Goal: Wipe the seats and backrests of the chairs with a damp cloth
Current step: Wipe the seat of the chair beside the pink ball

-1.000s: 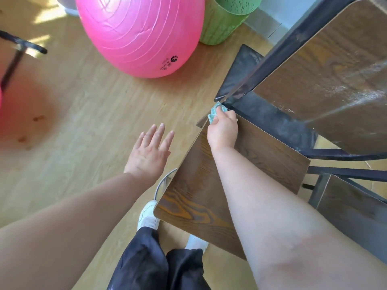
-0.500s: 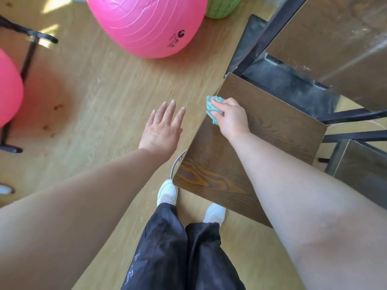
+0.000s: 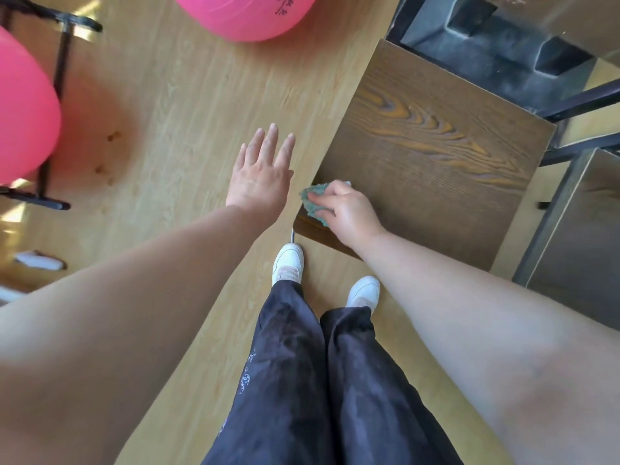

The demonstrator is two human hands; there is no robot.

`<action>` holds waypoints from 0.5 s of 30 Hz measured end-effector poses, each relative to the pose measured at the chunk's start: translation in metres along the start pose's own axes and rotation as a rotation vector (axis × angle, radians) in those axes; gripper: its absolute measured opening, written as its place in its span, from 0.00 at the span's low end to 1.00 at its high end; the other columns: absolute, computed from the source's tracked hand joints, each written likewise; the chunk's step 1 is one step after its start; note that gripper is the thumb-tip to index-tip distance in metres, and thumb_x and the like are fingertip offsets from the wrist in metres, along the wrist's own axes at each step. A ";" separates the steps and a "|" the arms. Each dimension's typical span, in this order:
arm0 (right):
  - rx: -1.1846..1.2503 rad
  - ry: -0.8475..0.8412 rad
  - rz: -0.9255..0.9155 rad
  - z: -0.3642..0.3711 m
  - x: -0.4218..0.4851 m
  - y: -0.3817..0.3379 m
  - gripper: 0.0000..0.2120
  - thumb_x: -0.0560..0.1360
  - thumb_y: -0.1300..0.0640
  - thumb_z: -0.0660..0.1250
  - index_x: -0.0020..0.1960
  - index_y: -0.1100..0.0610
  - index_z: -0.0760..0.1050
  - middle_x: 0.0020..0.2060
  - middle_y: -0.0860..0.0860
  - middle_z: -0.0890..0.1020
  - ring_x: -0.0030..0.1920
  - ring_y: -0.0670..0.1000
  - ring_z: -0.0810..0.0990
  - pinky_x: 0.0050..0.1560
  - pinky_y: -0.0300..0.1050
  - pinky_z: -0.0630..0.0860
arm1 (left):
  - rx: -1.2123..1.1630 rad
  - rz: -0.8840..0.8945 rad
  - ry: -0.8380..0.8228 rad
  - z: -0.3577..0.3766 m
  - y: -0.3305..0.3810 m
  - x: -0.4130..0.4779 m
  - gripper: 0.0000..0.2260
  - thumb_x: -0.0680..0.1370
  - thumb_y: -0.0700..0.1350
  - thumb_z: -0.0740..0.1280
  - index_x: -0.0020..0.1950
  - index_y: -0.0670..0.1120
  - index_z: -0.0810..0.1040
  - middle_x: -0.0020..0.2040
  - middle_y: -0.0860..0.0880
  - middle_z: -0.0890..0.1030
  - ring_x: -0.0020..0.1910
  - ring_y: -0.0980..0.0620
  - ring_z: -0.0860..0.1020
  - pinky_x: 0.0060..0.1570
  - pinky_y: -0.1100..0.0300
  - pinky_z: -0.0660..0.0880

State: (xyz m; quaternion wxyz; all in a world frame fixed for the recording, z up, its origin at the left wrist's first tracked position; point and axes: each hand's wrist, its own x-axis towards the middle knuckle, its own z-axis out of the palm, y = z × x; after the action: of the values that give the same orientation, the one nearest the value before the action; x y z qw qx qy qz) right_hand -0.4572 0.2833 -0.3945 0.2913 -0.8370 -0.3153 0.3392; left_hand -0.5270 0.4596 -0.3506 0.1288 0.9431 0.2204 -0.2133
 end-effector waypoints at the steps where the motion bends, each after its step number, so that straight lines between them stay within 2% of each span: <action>1: 0.071 -0.036 0.059 0.006 -0.010 -0.002 0.08 0.77 0.58 0.70 0.53 0.61 0.80 0.41 0.48 0.74 0.43 0.43 0.72 0.47 0.37 0.69 | 0.004 0.001 0.002 0.001 0.001 -0.002 0.26 0.86 0.48 0.51 0.82 0.50 0.43 0.82 0.46 0.43 0.80 0.45 0.41 0.79 0.48 0.44; 3: 0.120 -0.087 0.097 0.018 -0.030 -0.005 0.11 0.77 0.55 0.70 0.46 0.64 0.75 0.38 0.52 0.74 0.39 0.43 0.71 0.43 0.43 0.70 | 0.010 0.003 0.010 0.004 0.004 -0.006 0.26 0.86 0.48 0.51 0.82 0.50 0.44 0.82 0.46 0.43 0.81 0.45 0.42 0.79 0.48 0.45; 5: 0.076 -0.095 0.073 0.030 -0.049 -0.005 0.14 0.78 0.50 0.68 0.42 0.61 0.73 0.36 0.50 0.73 0.37 0.43 0.71 0.42 0.45 0.69 | 0.016 0.009 0.016 0.005 0.009 -0.008 0.26 0.86 0.48 0.51 0.82 0.50 0.44 0.82 0.46 0.43 0.81 0.45 0.42 0.79 0.48 0.45; 6: 0.041 -0.107 0.058 0.035 -0.056 -0.004 0.13 0.78 0.48 0.66 0.43 0.59 0.74 0.37 0.47 0.72 0.39 0.43 0.71 0.42 0.44 0.69 | 0.021 0.014 0.016 0.005 0.013 -0.009 0.26 0.86 0.48 0.51 0.82 0.50 0.44 0.82 0.46 0.43 0.81 0.45 0.42 0.79 0.48 0.45; 8: 0.019 -0.131 0.065 0.034 -0.064 -0.004 0.10 0.79 0.51 0.64 0.52 0.56 0.79 0.43 0.45 0.72 0.43 0.45 0.71 0.47 0.40 0.67 | 0.034 0.030 0.016 0.006 0.022 -0.009 0.26 0.86 0.48 0.51 0.82 0.50 0.44 0.82 0.46 0.43 0.80 0.45 0.42 0.79 0.48 0.44; 9: 0.056 -0.078 0.075 0.028 -0.065 -0.003 0.10 0.79 0.56 0.65 0.57 0.56 0.80 0.45 0.46 0.73 0.46 0.46 0.72 0.49 0.40 0.68 | 0.042 0.042 0.016 0.007 0.027 -0.007 0.26 0.86 0.48 0.51 0.82 0.50 0.44 0.82 0.46 0.43 0.80 0.45 0.41 0.78 0.48 0.44; 11: 0.105 0.134 0.103 -0.001 -0.063 0.002 0.15 0.77 0.63 0.68 0.62 0.57 0.80 0.47 0.50 0.75 0.49 0.50 0.75 0.52 0.36 0.69 | 0.058 0.065 0.019 0.008 0.037 -0.003 0.26 0.86 0.48 0.51 0.82 0.50 0.45 0.82 0.46 0.44 0.80 0.45 0.42 0.78 0.49 0.44; 13: 0.106 0.342 0.170 -0.043 -0.059 0.017 0.16 0.76 0.65 0.69 0.62 0.58 0.81 0.47 0.51 0.76 0.47 0.49 0.76 0.52 0.30 0.67 | 0.072 0.082 0.015 0.007 0.048 0.004 0.25 0.86 0.48 0.50 0.82 0.50 0.45 0.82 0.46 0.44 0.81 0.46 0.42 0.78 0.49 0.44; 15: 0.110 0.482 0.318 -0.091 -0.054 0.042 0.15 0.76 0.63 0.69 0.63 0.57 0.80 0.49 0.49 0.75 0.48 0.47 0.76 0.52 0.25 0.64 | 0.075 0.100 0.004 0.005 0.060 0.014 0.25 0.86 0.48 0.50 0.82 0.50 0.44 0.82 0.46 0.43 0.80 0.46 0.41 0.78 0.49 0.44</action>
State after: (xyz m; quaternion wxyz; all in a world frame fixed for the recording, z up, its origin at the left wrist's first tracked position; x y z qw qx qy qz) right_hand -0.4058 0.1928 -0.3490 0.3461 -0.9153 -0.0832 0.1886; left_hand -0.4897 0.4109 -0.3525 0.1035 0.9575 0.1652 -0.2127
